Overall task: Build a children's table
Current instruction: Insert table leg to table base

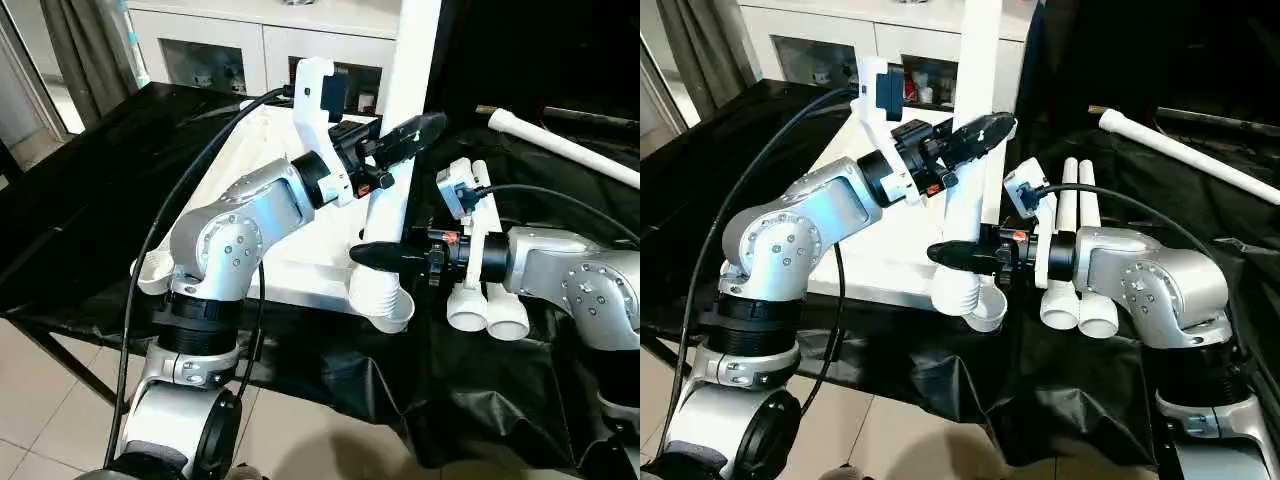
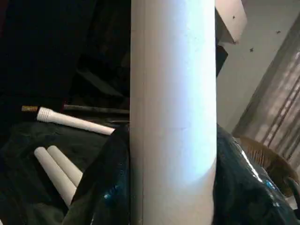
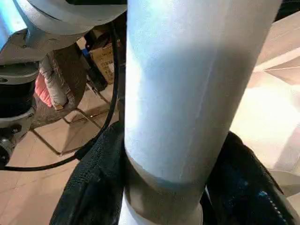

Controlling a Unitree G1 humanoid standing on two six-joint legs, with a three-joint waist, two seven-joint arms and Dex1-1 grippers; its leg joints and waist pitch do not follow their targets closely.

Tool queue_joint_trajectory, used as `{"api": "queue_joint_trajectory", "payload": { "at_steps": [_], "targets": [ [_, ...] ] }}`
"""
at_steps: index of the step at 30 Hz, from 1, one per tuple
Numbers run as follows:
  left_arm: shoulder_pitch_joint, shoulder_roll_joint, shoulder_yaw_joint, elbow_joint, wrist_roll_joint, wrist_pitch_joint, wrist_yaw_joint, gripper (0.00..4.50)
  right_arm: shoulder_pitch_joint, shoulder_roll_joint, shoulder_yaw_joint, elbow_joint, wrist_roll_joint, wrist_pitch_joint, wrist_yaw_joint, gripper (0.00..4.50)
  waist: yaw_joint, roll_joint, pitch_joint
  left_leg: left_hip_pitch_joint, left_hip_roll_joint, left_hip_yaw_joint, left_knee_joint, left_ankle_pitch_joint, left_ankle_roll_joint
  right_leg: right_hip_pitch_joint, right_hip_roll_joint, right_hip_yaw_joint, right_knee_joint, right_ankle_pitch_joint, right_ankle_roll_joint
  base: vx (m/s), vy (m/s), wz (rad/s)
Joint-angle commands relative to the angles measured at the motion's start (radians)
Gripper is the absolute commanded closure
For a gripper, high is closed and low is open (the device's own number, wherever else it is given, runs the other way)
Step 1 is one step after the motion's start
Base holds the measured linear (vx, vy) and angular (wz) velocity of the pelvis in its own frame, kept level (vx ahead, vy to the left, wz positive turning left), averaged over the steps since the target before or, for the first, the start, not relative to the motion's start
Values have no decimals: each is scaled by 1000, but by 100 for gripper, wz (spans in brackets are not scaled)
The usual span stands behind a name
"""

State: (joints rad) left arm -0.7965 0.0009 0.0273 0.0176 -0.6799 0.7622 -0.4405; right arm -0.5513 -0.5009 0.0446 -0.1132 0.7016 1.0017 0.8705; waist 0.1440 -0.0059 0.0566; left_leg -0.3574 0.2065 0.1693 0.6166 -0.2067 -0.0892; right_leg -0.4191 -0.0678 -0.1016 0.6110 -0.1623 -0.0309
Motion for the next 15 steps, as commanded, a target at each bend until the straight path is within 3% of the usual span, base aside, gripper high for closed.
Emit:
{"api": "queue_joint_trajectory", "payload": {
  "at_steps": [1, 4, 6, 8, 15],
  "targets": [
    [-25, -4, 24, -14, -8, -4, 17, 270, 2, 6, 13, -12, 4, -1, 10, 257, 2, -23, -79, -12, 10, 0, -59, -14, 43, 75, -65, 51, -75, -280, -62, 0, 0, 0],
    [-27, -7, 36, -13, -13, -6, 26, 270, 1, 10, 15, -7, 2, -9, 7, 257, 2, -23, -79, -12, 11, 0, -59, -14, 43, 75, -65, 51, -74, -274, -65, 0, 0, 0],
    [-29, -7, 40, -10, -15, -7, 28, 270, 1, 18, 8, -3, 7, -4, -1, 203, 2, -23, -79, -12, 10, 0, -59, -18, 42, 75, -65, 51, -76, -282, -64, 0, 0, 0],
    [-29, -6, 41, -9, -15, -8, 28, 270, 0, 20, 8, -2, 8, -2, -4, 186, 2, -22, -80, -12, 11, 0, -59, -16, 42, 75, -65, 51, -75, -276, -63, 0, 0, 0],
    [-31, -8, 43, -8, -19, -9, 27, 270, 0, 23, 2, 0, 10, 7, -13, 183, 2, -22, -79, -11, 10, 0, -60, -22, 40, 75, -64, 51, -77, -290, -59, 0, 0, 0]
  ]
}}
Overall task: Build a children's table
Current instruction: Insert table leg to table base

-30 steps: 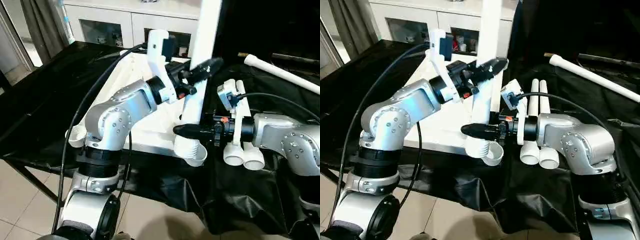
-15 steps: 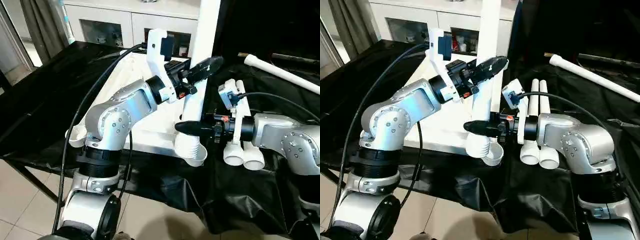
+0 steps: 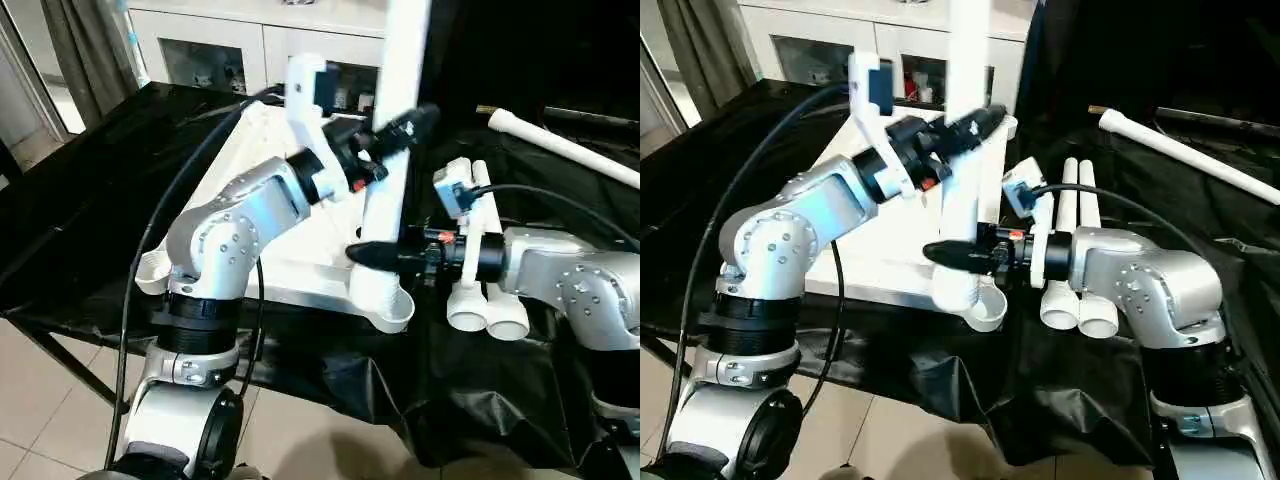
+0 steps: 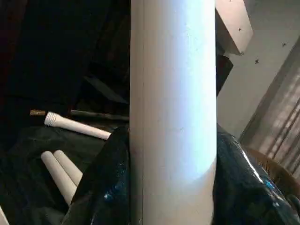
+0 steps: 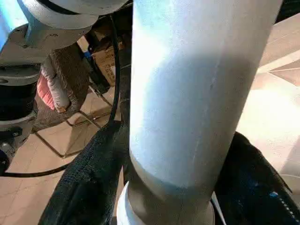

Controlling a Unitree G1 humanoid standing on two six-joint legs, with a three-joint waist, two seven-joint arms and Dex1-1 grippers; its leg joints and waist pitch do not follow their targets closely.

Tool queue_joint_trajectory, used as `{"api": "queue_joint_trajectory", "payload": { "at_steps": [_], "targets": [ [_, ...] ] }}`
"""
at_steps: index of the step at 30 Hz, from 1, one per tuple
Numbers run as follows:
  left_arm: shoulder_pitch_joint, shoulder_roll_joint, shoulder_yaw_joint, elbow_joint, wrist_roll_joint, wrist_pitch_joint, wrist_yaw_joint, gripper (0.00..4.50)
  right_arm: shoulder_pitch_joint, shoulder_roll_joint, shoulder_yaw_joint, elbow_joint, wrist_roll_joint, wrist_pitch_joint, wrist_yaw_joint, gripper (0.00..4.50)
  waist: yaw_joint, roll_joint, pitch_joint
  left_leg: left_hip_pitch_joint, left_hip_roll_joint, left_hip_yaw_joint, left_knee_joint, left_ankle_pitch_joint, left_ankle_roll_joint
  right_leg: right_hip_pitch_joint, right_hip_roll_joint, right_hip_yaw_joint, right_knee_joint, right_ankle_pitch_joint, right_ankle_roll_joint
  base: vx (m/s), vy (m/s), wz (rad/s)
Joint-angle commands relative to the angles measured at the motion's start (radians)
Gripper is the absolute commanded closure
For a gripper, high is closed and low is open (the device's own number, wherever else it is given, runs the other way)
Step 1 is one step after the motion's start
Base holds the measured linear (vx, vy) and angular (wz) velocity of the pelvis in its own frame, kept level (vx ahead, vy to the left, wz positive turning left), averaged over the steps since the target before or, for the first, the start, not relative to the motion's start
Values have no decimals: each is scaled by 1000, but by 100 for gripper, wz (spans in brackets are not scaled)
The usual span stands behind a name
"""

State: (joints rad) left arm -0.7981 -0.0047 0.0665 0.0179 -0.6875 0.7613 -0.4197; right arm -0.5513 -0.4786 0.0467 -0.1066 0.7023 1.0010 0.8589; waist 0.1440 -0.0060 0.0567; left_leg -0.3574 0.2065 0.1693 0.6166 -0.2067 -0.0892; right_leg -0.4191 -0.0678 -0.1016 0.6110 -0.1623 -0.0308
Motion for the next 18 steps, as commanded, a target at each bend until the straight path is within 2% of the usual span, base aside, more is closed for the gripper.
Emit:
{"api": "queue_joint_trajectory", "payload": {
  "at_steps": [1, 18],
  "targets": [
    [-29, -3, 4, -9, -12, -6, 6, 270, -2, 3, -3, -5, 11, 10, -2, 183, 2, -21, -79, -11, 10, 0, -59, -19, 39, 75, -65, 51, -77, -288, -58, 0, 0, 0],
    [-20, 12, -22, -28, -11, 11, -31, 270, -14, 1, -16, 1, 22, 9, 11, 183, 2, -21, -79, -11, 11, -1, -60, -19, 38, 75, -65, 51, -75, -278, -61, 0, 0, 0]
  ]
}}
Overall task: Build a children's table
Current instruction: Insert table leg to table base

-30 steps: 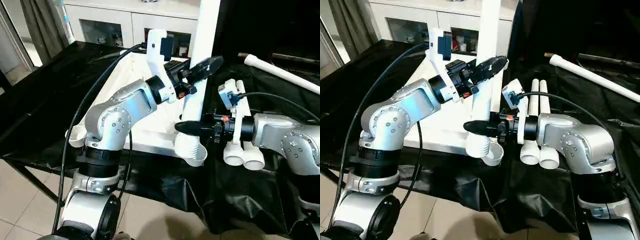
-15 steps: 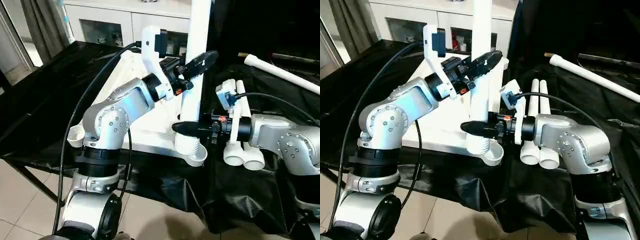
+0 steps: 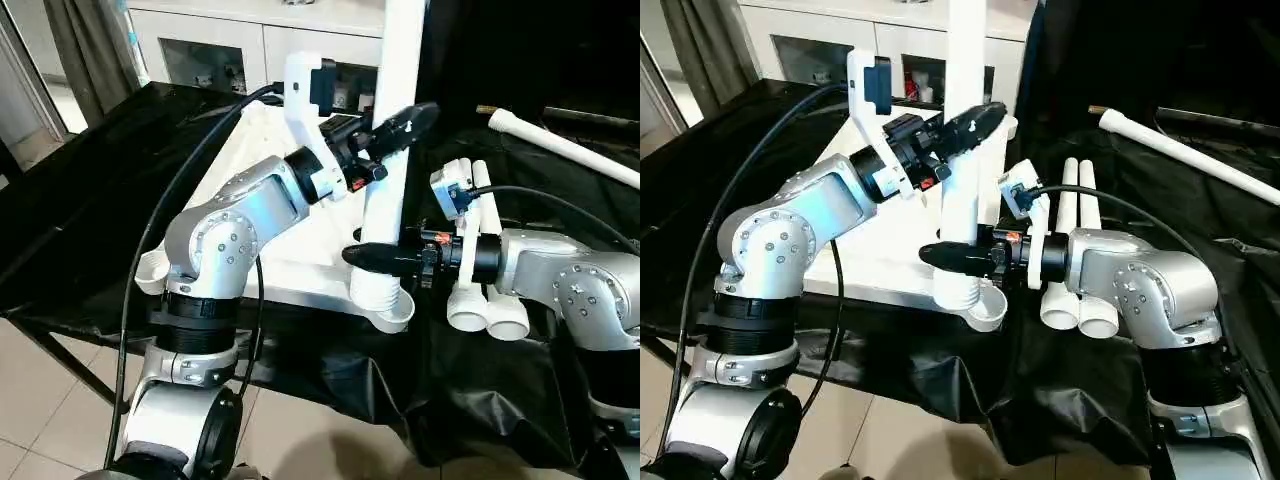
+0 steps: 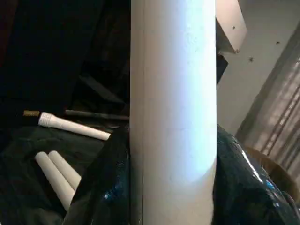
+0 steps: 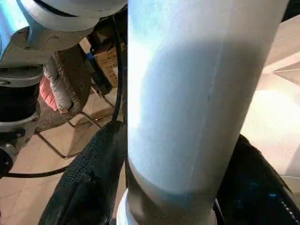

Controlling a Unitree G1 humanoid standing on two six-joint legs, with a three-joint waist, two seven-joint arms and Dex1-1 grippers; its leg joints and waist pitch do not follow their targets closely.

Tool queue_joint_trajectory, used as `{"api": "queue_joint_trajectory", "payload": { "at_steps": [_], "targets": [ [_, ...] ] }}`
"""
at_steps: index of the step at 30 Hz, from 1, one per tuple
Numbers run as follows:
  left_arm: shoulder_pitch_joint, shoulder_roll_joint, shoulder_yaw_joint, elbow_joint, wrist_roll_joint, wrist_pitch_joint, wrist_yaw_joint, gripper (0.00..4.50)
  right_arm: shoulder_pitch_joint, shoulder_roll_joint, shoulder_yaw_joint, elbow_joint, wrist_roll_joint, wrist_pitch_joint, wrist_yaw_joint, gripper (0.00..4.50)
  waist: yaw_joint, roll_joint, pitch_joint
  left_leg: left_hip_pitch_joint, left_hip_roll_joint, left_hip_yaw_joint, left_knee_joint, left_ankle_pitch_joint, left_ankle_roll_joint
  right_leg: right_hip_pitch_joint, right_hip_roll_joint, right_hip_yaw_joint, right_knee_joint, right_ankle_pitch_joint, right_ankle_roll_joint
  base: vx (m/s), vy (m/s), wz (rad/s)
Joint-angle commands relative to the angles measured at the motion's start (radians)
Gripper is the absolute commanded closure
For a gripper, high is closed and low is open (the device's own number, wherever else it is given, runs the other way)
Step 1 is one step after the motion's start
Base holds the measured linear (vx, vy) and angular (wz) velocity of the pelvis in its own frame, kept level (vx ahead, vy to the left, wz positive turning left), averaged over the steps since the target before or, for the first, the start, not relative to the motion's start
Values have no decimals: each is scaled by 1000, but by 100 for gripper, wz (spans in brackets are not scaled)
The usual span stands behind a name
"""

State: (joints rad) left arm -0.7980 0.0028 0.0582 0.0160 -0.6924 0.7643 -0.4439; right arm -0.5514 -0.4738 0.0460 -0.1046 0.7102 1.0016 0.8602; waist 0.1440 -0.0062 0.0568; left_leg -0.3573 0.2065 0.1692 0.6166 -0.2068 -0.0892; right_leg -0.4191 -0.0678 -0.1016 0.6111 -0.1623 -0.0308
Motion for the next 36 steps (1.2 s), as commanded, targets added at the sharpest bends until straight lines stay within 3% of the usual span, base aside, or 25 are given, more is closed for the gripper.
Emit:
{"api": "queue_joint_trajectory", "payload": {
  "at_steps": [1, 10, 11, 17, 22, 24, 29, 30, 34, 36],
  "targets": [
    [-20, 5, -14, -26, -6, 9, -8, 270, -13, -6, -16, -2, 15, 9, 10, 183, 2, -19, -80, -10, 11, 0, -59, -19, 38, 75, -65, 51, -75, -277, -62, 0, 0, 0],
    [-19, 13, -21, -26, -8, 14, -23, 270, -13, -14, -13, -3, 13, 9, 18, 183, 3, -19, -80, -11, 11, -1, -60, -20, 37, 75, -65, 51, -75, -273, -66, 0, 0, 0],
    [-19, 14, -22, -26, -8, 15, -25, 270, -13, -18, -10, -2, 12, 7, 21, 209, 3, -19, -80, -10, 11, -1, -59, -21, 38, 76, -65, 51, -74, -271, -67, 0, 0, 0],
    [-17, 18, -23, -28, -8, 18, -30, 270, -13, -25, -6, -1, 11, 4, 24, 253, 3, -19, -80, -11, 11, -1, -59, -19, 38, 76, -65, 51, -74, -268, -69, 0, 0, 0],
    [-19, 18, -22, -26, -11, 18, -31, 270, -14, -26, -6, 0, 11, 5, 27, 261, 3, -18, -80, -10, 11, -1, -59, -21, 37, 76, -65, 51, -75, -273, -69, 0, 0, 0],
    [-19, 14, -22, -24, -11, 16, -30, 270, -12, -27, -7, 1, 12, 4, 28, 261, 2, -26, -80, -11, 11, 0, -59, -16, 40, 76, -64, 51, -74, -266, -69, 0, 0, 0],
    [-19, 5, -18, -22, -10, 9, -21, 270, -10, -26, -4, 4, 10, 1, 30, 261, 2, -25, -79, -11, 11, 1, -59, -13, 43, 75, -65, 52, -74, -275, -67, 0, 0, 0],
    [-17, 6, -16, -25, -17, 21, -19, 214, -11, -21, -4, 5, 10, 0, 25, 261, 1, -25, -80, -11, 11, 1, -59, -14, 42, 75, -65, 52, -74, -277, -67, 0, 0, 0],
    [-8, -7, 4, -37, -64, 49, -24, 180, -8, -1, -16, 2, 8, -7, -2, 261, -1, -23, -80, -13, 9, 2, -58, -11, 39, 76, -65, 52, -74, -270, -74, 0, 0, 0],
    [-9, -25, 20, -11, -47, -3, -13, 157, 7, 25, -40, -8, 15, -16, -36, 261, -2, -15, -80, -11, 11, 0, -58, -14, 39, 74, -63, 51, -74, -261, -80, 0, 0, 0]
  ]
}}
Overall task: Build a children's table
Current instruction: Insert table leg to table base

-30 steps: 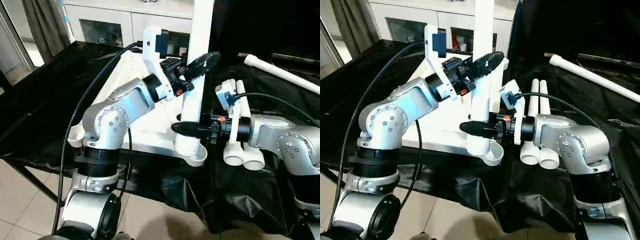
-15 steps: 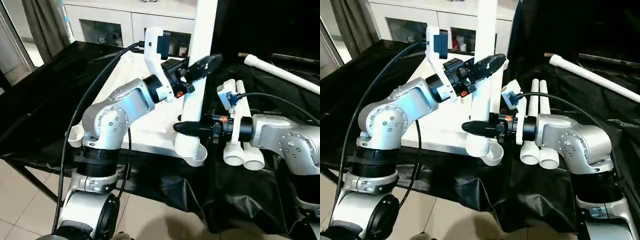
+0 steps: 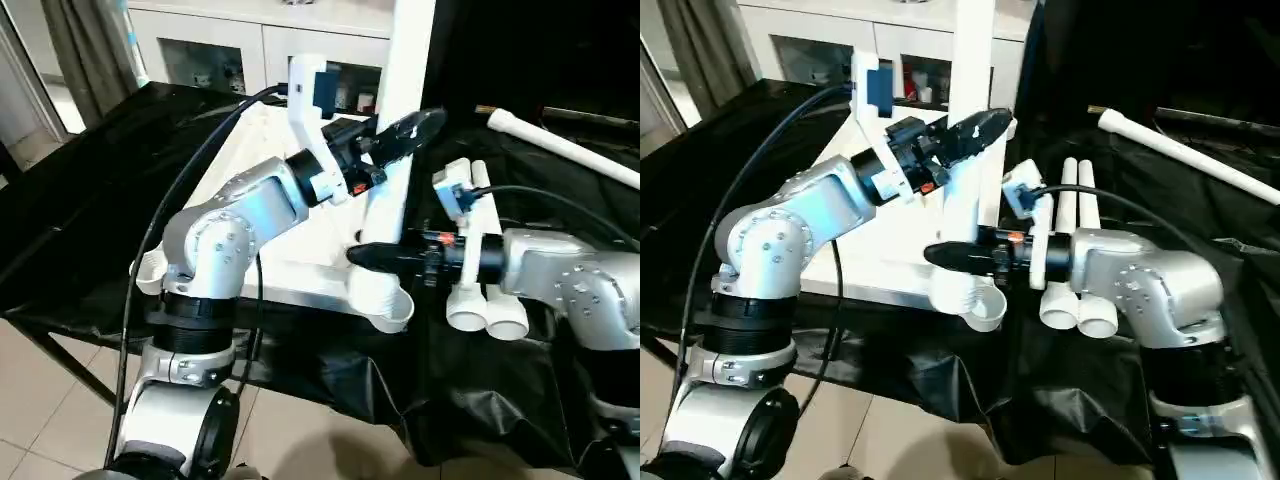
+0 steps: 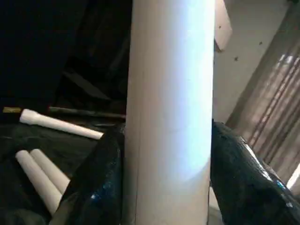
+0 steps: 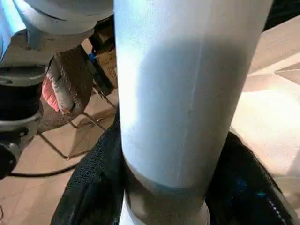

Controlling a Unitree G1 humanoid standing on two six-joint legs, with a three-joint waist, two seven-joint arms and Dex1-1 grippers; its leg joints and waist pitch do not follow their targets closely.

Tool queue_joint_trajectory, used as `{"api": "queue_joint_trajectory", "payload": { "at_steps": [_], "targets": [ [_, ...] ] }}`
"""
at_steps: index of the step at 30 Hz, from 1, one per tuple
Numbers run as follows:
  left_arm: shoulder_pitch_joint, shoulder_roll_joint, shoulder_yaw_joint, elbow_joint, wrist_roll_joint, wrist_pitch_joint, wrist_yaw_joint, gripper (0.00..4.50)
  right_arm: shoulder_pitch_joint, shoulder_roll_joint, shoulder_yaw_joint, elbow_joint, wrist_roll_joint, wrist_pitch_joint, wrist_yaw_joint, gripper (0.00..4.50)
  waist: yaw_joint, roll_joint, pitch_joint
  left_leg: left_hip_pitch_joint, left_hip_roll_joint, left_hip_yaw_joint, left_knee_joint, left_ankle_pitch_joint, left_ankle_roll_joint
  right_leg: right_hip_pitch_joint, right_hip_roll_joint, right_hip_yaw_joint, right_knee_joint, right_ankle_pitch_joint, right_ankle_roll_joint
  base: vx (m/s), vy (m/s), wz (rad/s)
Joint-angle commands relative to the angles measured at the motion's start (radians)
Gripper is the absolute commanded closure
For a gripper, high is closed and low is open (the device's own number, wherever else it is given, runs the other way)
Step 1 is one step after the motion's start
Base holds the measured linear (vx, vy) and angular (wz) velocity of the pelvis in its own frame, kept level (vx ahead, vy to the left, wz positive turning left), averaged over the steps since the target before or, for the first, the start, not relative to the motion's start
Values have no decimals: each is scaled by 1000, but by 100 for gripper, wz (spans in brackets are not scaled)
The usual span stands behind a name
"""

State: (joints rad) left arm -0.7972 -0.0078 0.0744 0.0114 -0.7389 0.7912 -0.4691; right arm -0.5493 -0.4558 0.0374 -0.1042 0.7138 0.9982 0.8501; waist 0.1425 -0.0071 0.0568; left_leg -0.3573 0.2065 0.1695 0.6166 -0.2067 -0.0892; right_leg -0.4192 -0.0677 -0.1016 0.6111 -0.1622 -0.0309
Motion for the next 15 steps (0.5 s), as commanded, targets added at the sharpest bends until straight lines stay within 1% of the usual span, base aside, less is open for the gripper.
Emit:
{"api": "queue_joint_trajectory", "payload": {
  "at_steps": [1, 2, 3, 4, 5, 6, 7, 8, 9, 10, 11, 12, 15],
  "targets": [
    [-11, -19, 9, 0, 6, -43, 19, 152, 8, 11, -35, -10, 13, -15, -31, 261, -1, -16, -80, -11, 10, 1, -58, -17, 40, 74, -63, 51, -77, -263, -78, 0, 0, 0],
    [-12, -22, 13, 6, 11, -54, 25, 149, 10, 15, -39, -12, 14, -16, -35, 261, 0, -16, -80, -11, 11, 0, -59, -20, 38, 76, -63, 51, -77, -264, -78, 0, 0, 0],
    [-19, -42, 50, 34, 6, -110, 34, 141, 19, 34, -56, -17, 20, -25, -57, 261, -1, -13, -80, -11, 10, 0, -59, -21, 38, 75, -62, 52, -79, -259, -75, 0, 0, 0],
    [-25, -61, 91, 52, -23, -143, 38, 137, 27, 52, -73, -22, 25, -34, -79, 261, -1, -16, -79, -11, 7, 2, -59, -24, 40, 75, -61, 51, -82, -263, -73, 0, 0, 0],
    [-28, -69, 113, 58, -46, -148, 41, 134, 30, 62, -83, -24, 27, -38, -91, 261, 0, -16, -81, -12, 6, 2, -59, -27, 37, 78, -64, 50, -82, -271, -72, 0, 0, 0],
    [-32, -80, 145, 62, -83, -146, 47, 134, 34, 76, -97, -28, 30, -43, -110, 261, 1, -16, -82, -10, 8, 0, -59, -26, 35, 78, -64, 49, -79, -269, -75, 0, 0, 0],
    [-37, -91, 184, 64, -129, -140, 63, 134, 37, 96, -117, -29, 37, -49, -134, 261, 1, -15, -83, -11, 9, -1, -59, -22, 34, 79, -64, 49, -76, -258, -79, 0, 0, 0],
    [-39, -97, 203, 66, -150, -140, 72, 134, 38, 106, -128, -28, 41, -52, -146, 261, -2, -15, -83, -12, 9, -1, -59, -22, 31, 78, -64, 49, -73, -243, -90, 0, 0, 0],
    [-39, -100, 222, 65, -172, -142, 77, 134, 36, 122, -143, -26, 46, -63, -163, 261, -2, -15, -83, -11, 9, -1, -59, -22, 32, 77, -63, 49, -74, -238, -93, 0, 0, 0],
    [-37, -102, 234, 63, -185, -144, 80, 134, 36, 133, -154, -26, 49, -69, -174, 261, -4, -13, -82, -10, 9, -1, -60, -26, 34, 75, -64, 50, -74, -237, -96, 0, 0, 0],
    [-31, -101, 245, 57, -202, -141, 81, 134, 33, 151, -173, -26, 56, -75, -196, 261, -4, -15, -81, -8, 9, 1, -59, -34, 35, 74, -62, 49, -77, -250, -94, 0, 0, 0],
    [-30, -100, 246, 56, -205, -141, 81, 134, 32, 155, -176, -26, 57, -76, -200, 261, -4, -17, -80, -7, 9, 1, -61, -34, 36, 74, -63, 50, -76, -255, -93, 0, 0, 0],
    [-16, -80, 250, 51, -198, -147, 75, 134, 26, 189, -213, -20, 48, -104, -258, 261, -4, -14, -80, -6, 11, 0, -63, -25, 34, 72, -63, 50, -75, -259, -80, 0, 0, 0]
  ]
}}
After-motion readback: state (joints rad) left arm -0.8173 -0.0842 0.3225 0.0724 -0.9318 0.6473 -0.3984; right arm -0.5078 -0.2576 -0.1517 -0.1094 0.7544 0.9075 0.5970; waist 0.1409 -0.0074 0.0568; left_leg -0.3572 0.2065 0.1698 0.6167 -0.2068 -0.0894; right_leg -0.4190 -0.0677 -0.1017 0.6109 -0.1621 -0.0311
